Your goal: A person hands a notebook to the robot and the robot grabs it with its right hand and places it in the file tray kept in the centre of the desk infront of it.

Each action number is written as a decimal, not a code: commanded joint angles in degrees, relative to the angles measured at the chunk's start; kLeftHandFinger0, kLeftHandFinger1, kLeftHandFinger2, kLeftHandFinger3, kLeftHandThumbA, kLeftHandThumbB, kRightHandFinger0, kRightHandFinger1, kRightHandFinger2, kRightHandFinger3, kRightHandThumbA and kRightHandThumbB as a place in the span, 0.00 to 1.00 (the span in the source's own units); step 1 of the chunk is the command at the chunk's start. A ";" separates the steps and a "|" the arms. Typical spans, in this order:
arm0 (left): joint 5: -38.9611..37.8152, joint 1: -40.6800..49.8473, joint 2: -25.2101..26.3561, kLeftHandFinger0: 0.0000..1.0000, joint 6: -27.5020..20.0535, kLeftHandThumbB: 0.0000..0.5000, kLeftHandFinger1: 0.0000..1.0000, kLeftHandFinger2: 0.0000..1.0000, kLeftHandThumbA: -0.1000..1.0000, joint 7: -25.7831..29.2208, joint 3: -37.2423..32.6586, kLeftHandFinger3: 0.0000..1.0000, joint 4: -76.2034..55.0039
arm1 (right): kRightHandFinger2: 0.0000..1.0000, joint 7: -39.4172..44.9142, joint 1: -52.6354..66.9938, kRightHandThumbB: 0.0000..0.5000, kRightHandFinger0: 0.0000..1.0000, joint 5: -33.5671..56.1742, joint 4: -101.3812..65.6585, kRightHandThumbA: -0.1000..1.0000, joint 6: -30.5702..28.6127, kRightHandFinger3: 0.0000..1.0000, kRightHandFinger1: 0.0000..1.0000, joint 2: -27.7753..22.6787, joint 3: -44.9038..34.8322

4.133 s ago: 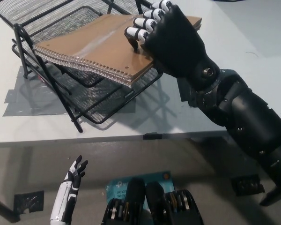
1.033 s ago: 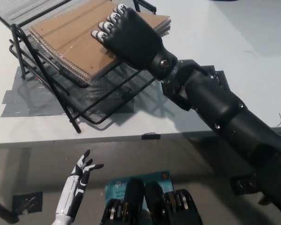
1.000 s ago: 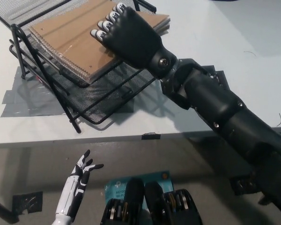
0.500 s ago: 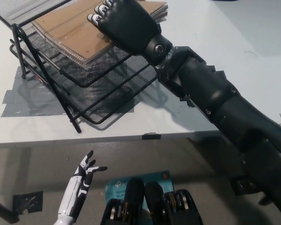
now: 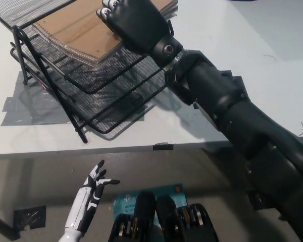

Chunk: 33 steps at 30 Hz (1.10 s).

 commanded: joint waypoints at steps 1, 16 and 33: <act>0.58 -0.08 0.77 1.00 -0.56 0.29 1.00 0.65 1.00 -0.51 -0.28 1.00 -1.96 | 0.62 19.99 -2.27 0.22 0.16 12.42 -8.64 0.80 3.60 0.58 0.30 1.00 -6.74; 0.46 -1.47 0.54 1.00 0.25 0.29 0.99 0.54 1.00 -0.04 -0.02 0.90 -1.64 | 1.00 97.09 -3.77 1.00 1.00 40.13 -61.73 0.70 36.39 1.00 1.00 -17.06 -3.37; 0.52 -4.08 1.33 1.00 0.17 0.42 0.90 0.52 1.00 -0.26 0.11 0.81 -0.46 | 1.00 125.54 -22.49 1.00 1.00 63.79 -73.63 0.72 41.26 1.00 1.00 -43.22 -4.14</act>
